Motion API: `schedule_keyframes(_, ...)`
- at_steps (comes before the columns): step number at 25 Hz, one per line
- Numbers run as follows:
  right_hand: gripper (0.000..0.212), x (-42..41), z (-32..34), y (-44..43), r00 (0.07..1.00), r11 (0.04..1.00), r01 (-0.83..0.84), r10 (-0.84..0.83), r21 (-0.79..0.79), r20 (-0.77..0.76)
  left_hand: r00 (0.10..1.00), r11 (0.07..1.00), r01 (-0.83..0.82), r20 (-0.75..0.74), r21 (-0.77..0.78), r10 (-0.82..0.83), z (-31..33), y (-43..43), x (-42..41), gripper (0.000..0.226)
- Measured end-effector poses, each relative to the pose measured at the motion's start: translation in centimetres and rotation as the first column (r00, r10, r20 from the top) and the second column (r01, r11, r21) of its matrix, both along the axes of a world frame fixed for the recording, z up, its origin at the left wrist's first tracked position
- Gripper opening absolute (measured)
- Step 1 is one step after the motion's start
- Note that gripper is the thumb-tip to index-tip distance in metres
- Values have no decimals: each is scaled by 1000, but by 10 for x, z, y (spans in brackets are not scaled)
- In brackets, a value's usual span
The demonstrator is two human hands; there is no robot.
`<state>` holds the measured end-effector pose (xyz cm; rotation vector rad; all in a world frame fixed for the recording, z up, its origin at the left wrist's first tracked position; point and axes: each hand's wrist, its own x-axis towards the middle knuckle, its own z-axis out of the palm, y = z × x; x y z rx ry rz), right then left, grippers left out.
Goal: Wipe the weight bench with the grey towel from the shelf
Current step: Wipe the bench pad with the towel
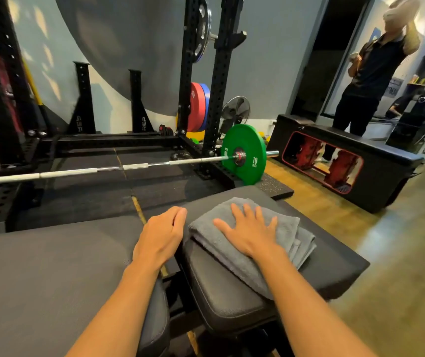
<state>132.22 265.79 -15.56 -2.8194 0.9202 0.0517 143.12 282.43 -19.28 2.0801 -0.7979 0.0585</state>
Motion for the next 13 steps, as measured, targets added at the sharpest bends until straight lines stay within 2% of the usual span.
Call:
schedule_keyframes(4,91,-50,-14,23,1000,1000,8,-7,-6,26,1000,1000,-11,-8,-8,11,-2,-2,3,33)
schedule_keyframes(7,97,-67,-10,26,1000,1000,15,-15,-20,-12,1000,1000,-8,29,21,7,1,-3,-4,34)
schedule_keyframes(9,100,-34,-9,7,1000,1000,2,-2,-15,-17,999,999,-22,35,29,21,2,-4,-2,35)
schedule_keyframes(13,90,64,-8,-43,999,999,-43,43,-13,2,999,1000,-19,30,21,19,2,-4,-2,34)
